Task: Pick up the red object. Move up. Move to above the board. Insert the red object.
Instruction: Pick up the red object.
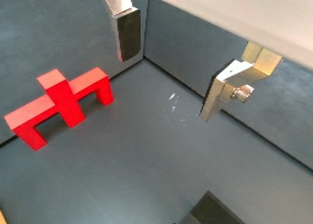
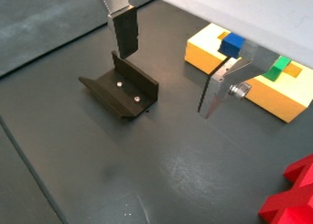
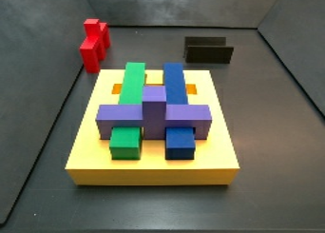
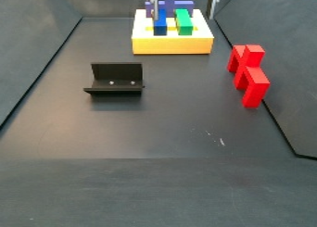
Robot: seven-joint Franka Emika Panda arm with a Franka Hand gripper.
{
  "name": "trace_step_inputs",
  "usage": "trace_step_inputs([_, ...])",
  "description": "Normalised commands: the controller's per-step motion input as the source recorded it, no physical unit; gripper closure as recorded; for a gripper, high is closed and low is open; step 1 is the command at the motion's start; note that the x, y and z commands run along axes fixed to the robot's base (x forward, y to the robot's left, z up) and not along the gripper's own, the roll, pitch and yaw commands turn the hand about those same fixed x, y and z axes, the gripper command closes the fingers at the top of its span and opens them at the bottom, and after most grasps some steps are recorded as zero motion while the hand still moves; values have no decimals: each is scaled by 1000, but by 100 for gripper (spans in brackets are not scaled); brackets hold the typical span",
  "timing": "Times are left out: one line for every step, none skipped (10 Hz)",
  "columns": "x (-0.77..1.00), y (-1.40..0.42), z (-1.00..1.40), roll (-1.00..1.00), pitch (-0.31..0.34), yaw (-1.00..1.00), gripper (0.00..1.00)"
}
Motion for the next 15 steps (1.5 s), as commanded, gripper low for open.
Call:
trace_step_inputs([-60, 0, -103, -81, -67, -274, 0])
trace_step_inputs([-509, -60, -306, -276, -331, -466, 0])
trace_step_inputs([-534, -83, -300, -297, -319, -454, 0])
trace_step_inputs([-560, -111, -300, -310, -300, -449, 0])
trace_step_inputs([-571, -123, -294, -316, -290, -446, 0])
trace_step_inputs([-577, -94, -234, -307, -260, -477, 0])
trace_step_inputs([-569, -49, -100, -236, -197, -543, 0])
trace_step_inputs([-537, -71, -114, -171, -167, -574, 0])
trace_step_inputs([-383, -80, -189, -63, -104, -714, 0])
trace_step_inputs([-366, -86, -151, -40, -86, -726, 0])
trace_step_inputs([-354, -86, -100, -13, -69, -734, 0])
trace_step_inputs([-286, -57, -51, 0, -43, -806, 0])
trace_step_inputs([-206, 0, -3, 0, -20, -900, 0])
trace_step_inputs([-137, -14, 0, 13, 0, -937, 0])
trace_step_inputs([-46, -131, 0, 63, 0, -929, 0])
